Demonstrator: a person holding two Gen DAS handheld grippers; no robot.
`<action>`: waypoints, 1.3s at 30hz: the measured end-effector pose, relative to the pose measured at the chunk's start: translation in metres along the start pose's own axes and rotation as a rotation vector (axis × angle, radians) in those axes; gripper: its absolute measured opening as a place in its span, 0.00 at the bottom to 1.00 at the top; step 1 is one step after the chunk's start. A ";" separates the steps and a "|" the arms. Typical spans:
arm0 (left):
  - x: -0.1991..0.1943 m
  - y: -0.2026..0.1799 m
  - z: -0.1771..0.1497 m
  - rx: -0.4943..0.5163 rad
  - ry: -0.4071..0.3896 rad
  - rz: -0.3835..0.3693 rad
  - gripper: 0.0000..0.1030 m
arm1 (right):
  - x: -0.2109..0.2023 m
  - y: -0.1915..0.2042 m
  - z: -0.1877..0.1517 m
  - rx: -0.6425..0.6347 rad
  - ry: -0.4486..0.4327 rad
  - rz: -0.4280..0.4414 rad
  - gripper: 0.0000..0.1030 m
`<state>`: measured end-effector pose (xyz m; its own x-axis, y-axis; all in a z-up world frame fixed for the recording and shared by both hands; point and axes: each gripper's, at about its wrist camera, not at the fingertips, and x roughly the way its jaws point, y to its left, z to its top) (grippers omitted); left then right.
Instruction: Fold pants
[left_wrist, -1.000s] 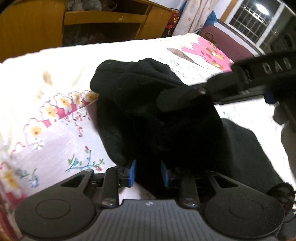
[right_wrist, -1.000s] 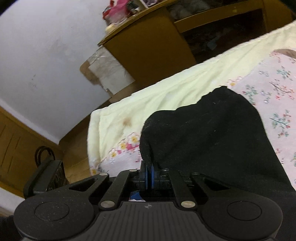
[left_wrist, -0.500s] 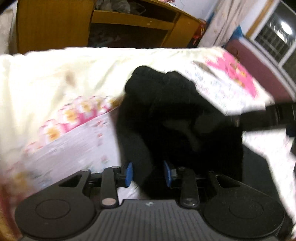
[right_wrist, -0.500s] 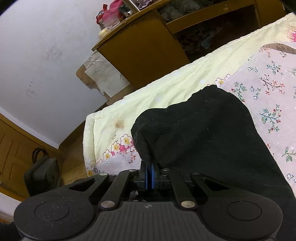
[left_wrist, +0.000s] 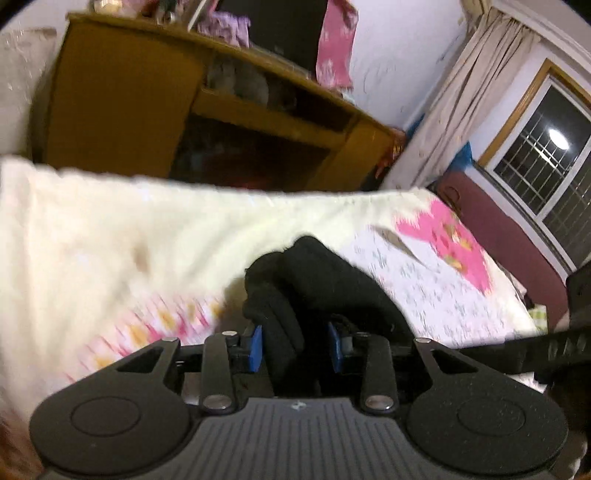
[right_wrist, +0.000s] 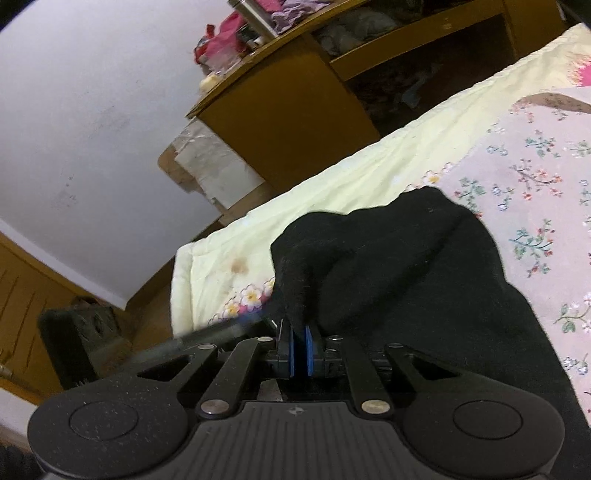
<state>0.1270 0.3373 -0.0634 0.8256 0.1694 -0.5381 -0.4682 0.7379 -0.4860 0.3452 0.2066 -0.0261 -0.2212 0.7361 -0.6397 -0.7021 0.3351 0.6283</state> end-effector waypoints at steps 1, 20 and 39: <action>-0.001 0.002 0.002 -0.002 -0.002 -0.007 0.41 | 0.002 0.001 -0.001 -0.004 0.006 0.011 0.00; -0.024 -0.015 0.018 0.349 -0.080 0.193 0.47 | 0.034 0.029 -0.041 -0.134 0.167 0.066 0.03; 0.021 -0.102 -0.086 0.668 0.355 -0.010 0.48 | -0.154 -0.068 -0.211 0.416 -0.175 -0.433 0.09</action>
<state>0.1653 0.2095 -0.0844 0.6250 0.0231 -0.7803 -0.0776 0.9965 -0.0326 0.2841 -0.0541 -0.0635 0.1633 0.5562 -0.8148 -0.3733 0.7993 0.4708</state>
